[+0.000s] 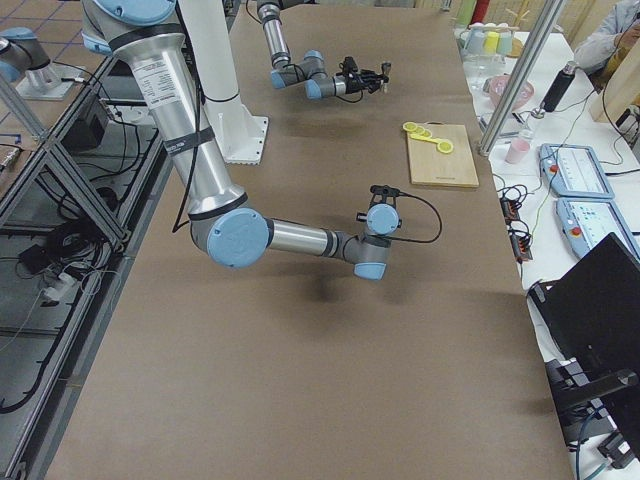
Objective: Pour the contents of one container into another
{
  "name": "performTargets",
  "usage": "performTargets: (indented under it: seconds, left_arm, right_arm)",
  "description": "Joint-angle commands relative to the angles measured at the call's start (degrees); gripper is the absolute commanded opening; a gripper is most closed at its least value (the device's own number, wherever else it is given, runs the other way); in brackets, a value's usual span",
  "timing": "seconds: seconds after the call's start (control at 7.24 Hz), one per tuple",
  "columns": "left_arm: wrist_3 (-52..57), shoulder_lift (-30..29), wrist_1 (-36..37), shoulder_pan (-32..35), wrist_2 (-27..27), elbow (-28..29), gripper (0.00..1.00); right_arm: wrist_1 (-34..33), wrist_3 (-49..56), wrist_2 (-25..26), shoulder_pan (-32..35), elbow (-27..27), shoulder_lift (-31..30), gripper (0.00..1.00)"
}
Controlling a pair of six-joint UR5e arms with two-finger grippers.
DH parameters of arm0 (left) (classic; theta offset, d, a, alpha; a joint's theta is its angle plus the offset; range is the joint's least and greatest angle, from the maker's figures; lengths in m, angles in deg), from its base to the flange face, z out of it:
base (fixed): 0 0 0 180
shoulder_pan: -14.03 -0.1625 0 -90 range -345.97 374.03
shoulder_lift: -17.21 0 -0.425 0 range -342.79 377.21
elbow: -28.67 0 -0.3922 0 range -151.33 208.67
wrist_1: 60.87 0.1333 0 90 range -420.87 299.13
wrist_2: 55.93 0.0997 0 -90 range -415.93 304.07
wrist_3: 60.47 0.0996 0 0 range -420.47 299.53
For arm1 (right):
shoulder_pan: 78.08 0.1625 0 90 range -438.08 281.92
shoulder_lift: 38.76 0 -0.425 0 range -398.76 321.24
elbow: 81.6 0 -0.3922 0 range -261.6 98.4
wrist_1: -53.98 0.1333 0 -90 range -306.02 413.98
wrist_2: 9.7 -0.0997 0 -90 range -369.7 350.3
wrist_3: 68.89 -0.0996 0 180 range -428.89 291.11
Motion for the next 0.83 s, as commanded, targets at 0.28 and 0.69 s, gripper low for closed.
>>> performTargets:
  seconds: [0.28,0.69]
  left_arm:
    - [-0.7,-2.8,0.4,-1.5,0.3,4.5,0.00]
    - [-0.9,-4.0,0.4,-1.2,2.3,7.1,0.00]
  right_arm:
    - [0.0,-0.3,0.7,-0.8,-0.6,0.1,0.19]
    - [0.0,-0.4,0.7,-0.8,-0.7,0.0,1.00]
